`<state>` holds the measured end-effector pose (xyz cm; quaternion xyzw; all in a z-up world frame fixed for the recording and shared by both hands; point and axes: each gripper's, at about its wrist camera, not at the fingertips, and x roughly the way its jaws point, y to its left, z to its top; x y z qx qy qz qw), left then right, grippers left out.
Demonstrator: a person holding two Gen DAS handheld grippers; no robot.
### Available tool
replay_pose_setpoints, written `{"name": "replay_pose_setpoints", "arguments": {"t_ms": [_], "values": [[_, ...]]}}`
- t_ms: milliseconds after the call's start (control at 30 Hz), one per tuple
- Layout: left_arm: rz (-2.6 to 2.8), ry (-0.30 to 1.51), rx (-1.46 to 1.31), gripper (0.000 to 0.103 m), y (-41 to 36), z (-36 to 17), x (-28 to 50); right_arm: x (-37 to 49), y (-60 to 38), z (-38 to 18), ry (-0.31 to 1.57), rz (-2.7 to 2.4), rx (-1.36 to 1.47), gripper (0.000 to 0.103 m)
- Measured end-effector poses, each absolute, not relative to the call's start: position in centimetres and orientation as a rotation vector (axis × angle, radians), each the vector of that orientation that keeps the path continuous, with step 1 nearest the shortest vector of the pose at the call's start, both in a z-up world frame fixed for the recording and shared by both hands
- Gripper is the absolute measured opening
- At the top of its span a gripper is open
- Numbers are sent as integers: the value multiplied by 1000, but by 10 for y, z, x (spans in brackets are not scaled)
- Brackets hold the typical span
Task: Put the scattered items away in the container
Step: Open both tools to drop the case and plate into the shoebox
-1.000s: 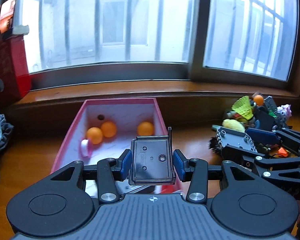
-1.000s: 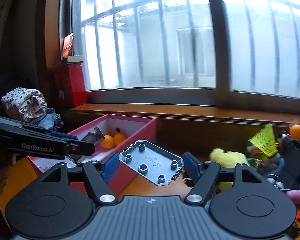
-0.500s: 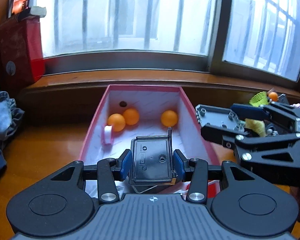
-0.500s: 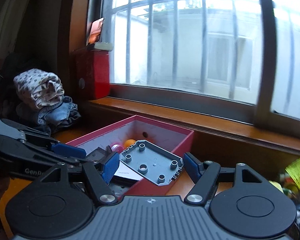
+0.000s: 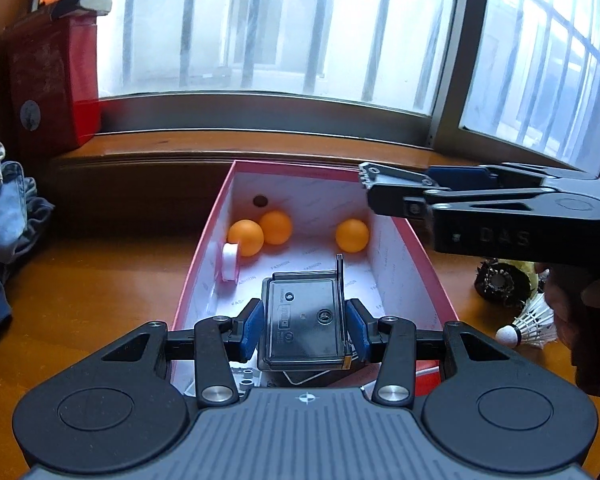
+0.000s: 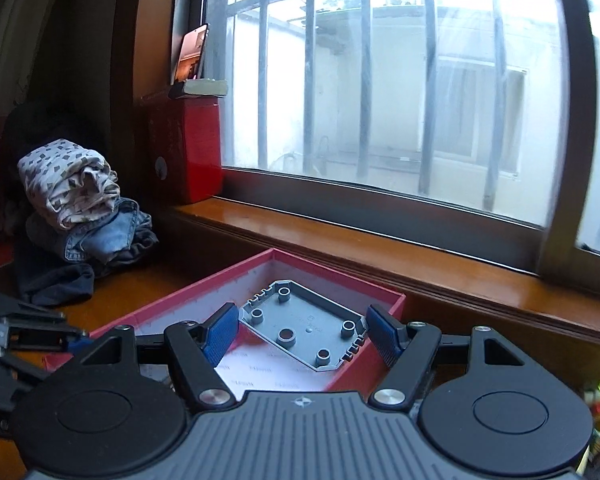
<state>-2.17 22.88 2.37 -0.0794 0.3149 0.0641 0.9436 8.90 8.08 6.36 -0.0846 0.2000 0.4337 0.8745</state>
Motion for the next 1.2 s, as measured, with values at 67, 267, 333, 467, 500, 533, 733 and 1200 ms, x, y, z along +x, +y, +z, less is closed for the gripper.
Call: {"name": "replay_pose_setpoints", "arguments": {"t_ms": [67,267,333,467,500,533,733,1200], "values": [[136,639,-162,46,229,24,-21,93,89,63,426,919,-178,72],[157,644,-164,46,232,21,-14,105,109,52,467,944,-186,72],[163,646,-162,46,233,20,-11,110,112,49,478,948,-181,72],[176,659,-170,46,236,17,-4,120,118,43,500,953,-169,72],[179,663,-174,46,237,16,-2,122,120,42,506,955,-169,72],[181,667,-178,46,238,15,0,125,121,40,513,958,-170,72],[193,677,-176,50,238,12,6,135,128,30,558,956,-176,73],[198,659,-198,83,238,18,4,134,119,41,586,942,-118,83]]}}
